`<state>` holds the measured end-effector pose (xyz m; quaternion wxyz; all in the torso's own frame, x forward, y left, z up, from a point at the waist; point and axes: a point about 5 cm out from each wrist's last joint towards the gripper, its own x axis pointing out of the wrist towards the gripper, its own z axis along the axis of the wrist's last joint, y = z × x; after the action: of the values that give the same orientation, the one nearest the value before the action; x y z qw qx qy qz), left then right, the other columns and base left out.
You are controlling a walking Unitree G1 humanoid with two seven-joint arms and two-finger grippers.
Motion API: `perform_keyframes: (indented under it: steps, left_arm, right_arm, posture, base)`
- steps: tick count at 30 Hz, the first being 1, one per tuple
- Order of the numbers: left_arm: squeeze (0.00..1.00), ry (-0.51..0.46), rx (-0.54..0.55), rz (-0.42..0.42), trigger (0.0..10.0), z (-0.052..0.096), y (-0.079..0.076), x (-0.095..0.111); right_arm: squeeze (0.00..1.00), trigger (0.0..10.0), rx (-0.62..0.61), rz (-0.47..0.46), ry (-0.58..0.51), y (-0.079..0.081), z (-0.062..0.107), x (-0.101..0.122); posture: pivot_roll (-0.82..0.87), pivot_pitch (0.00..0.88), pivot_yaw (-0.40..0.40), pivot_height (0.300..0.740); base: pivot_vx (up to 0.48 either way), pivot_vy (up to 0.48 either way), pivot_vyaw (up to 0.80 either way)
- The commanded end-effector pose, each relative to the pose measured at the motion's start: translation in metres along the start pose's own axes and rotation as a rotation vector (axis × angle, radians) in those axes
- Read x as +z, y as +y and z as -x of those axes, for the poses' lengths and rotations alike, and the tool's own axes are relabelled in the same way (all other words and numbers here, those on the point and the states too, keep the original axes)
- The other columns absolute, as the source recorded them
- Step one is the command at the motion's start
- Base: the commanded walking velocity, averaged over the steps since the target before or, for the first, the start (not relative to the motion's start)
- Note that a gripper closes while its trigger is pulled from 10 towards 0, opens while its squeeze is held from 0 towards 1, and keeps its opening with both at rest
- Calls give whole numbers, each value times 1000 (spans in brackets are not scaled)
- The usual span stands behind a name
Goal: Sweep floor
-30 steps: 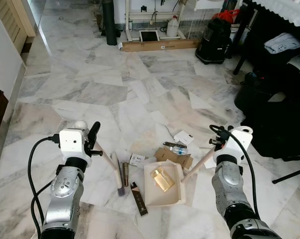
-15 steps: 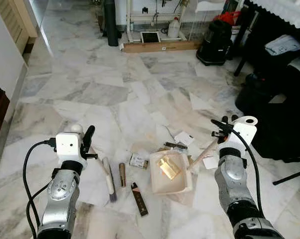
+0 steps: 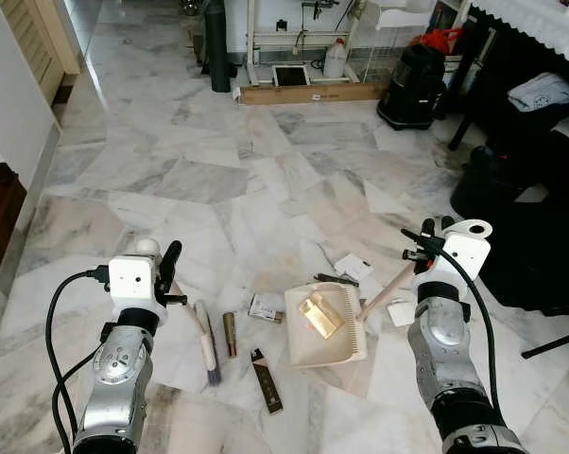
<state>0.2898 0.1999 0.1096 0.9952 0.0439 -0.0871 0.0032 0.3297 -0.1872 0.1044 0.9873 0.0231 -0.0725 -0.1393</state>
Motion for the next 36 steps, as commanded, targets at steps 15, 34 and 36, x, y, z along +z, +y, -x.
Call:
perform_keyframes:
  steps: [15,34,36]
  left_arm:
    - [0,-48,-30,-33,10000,-3,-10,6]
    - [0,-57,-33,-50,10000,-6,-9,8]
    - [0,-59,-37,-55,10000,-6,-9,8]
  right_arm:
    - [0,10000,1,-22,-58,4,-7,17]
    - [0,10000,11,-27,-18,4,-1,7]
    - [0,10000,10,-30,-17,4,-1,7]
  posture:
    - [28,15,-57,740]
    - [44,0,-51,740]
    - [49,0,-49,740]
  base:
    - [0,0,0]
    - [0,0,753]
    - [0,0,800]
